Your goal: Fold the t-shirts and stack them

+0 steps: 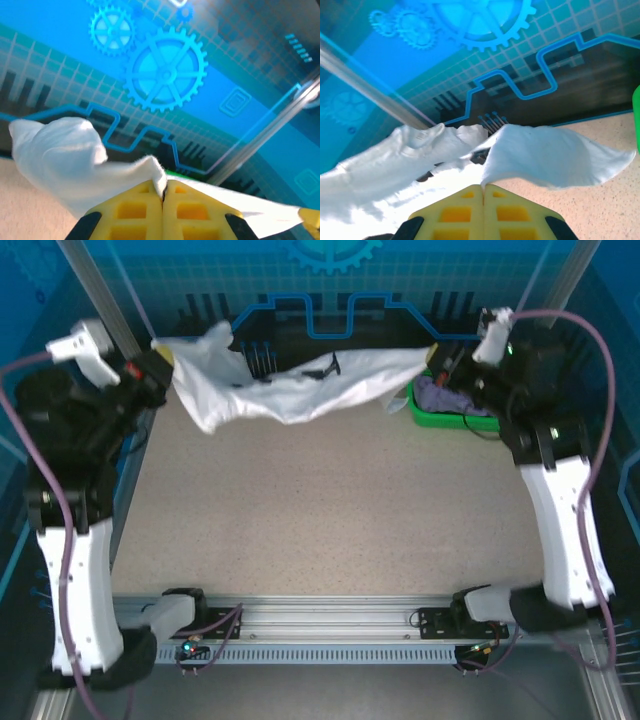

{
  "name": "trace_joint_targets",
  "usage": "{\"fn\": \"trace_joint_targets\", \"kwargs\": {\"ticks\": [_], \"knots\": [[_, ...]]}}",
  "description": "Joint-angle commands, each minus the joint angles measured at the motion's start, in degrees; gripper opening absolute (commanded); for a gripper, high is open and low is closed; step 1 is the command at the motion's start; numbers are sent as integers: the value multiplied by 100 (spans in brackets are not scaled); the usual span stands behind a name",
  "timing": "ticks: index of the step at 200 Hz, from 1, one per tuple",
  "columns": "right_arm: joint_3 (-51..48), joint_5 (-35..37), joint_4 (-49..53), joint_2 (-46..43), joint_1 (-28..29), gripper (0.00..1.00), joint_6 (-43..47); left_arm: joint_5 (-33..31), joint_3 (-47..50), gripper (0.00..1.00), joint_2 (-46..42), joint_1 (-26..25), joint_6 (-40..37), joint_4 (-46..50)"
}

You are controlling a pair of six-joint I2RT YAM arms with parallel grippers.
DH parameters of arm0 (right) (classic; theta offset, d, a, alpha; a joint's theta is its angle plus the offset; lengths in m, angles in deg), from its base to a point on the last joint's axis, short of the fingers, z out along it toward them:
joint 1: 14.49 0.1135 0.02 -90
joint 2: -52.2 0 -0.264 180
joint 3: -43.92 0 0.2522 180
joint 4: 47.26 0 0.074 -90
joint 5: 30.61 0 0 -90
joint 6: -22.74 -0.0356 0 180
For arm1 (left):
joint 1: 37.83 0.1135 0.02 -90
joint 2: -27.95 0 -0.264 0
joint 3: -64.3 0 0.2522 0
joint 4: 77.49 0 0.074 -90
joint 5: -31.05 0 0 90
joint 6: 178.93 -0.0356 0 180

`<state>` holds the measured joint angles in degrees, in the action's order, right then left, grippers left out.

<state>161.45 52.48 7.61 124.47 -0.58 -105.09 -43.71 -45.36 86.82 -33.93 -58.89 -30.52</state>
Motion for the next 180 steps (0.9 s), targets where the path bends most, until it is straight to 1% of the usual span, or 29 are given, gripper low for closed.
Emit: {"fn": "trace_joint_targets", "kwargs": {"ticks": [1, 6, 18, 22, 24, 29, 35, 47, 50, 57, 71, 81, 85, 88, 92, 105, 111, 116, 126, 131, 137, 147, 161, 180], "knots": [[-1515, 52, -121, -214, 227, 0, 266, 233, 1810, 2, -418, 25, 188, 396], [-1882, 67, -111, -347, 264, 0, 252, 190, 2210, 5, -659, 24, 230, 491], [-2778, 28, -109, -604, 339, 0, 274, -18, 3039, 16, -1202, 24, 288, 819], [-3056, 66, -61, -668, 355, 0, 264, -63, 3239, 21, -1336, 33, 256, 942], [-3201, 98, -37, -700, 368, 0, 253, -89, 3294, 25, -1394, 32, 239, 1008], [-3548, 163, 10, -763, 383, 0, 215, -170, 3491, 30, -1538, 27, 229, 1191], [-3948, 194, 27, -820, 391, 0, 198, -284, 3722, 32, -1668, 32, 273, 1410], [-4653, 403, 186, -871, 384, 0, 119, -449, 4033, 33, -1887, 32, 386, 1806], [-4840, 482, 249, -884, 384, 0, 89, -506, 4082, 34, -1943, 32, 423, 1895], [-5131, 575, 349, -934, 357, 0, 11, -673, 4158, 41, -2093, 33, 531, 2039], [-5637, 525, 327, -1229, 307, 0, -63, -1172, 4204, 45, -2416, 30, 651, 2110], [-5879, 558, 197, -1580, 323, 0, -214, -1497, 4165, 47, -2472, 34, 692, 2041], [-5964, 593, 148, -1741, 325, 4, -289, -1530, 4138, 48, -2435, 32, 696, 1984], [-6014, 645, 113, -1862, 334, 9, -348, -1529, 4109, 48, -2374, 32, 696, 1930], [-6058, 720, 86, -2017, 340, 13, -435, -1499, 4061, 49, -2251, 33, 696, 1864], [-6191, 982, 73, -2495, 383, 15, -771, -1265, 3896, 49, -1724, 32, 760, 1662], [-6265, 1117, 78, -2732, 400, 20, -957, -1118, 3841, 48, -1453, 31, 790, 1526], [-6306, 1228, 97, -2863, 411, 28, -1079, -1002, 3796, 47, -1234, 32, 810, 1410], [-6333, 1545, 220, -3058, 411, 48, -1275, -820, 3711, 46, -815, 28, 844, 1180], [-6295, 1755, 326, -3092, 403, 55, -1344, -745, 3639, 46, -583, 25, 835, 1095], [-6236, 1996, 431, -3077, 389, 59, -1389, -697, 3495, 46, -311, 23, 796, 1051], [-6136, 2220, 404, -2956, 372, 63, -1296, -739, 3239, 48, 187, -13, 704, 1056], [-5919, 2249, 271, -2565, 321, 64, -1114, -888, 2847, 53, 836, -158, 522, 1110], [-5565, 1875, -176, -1737, 310, 63, -701, -1203, 2337, 58, 1688, -566, 295, 1195]]}}
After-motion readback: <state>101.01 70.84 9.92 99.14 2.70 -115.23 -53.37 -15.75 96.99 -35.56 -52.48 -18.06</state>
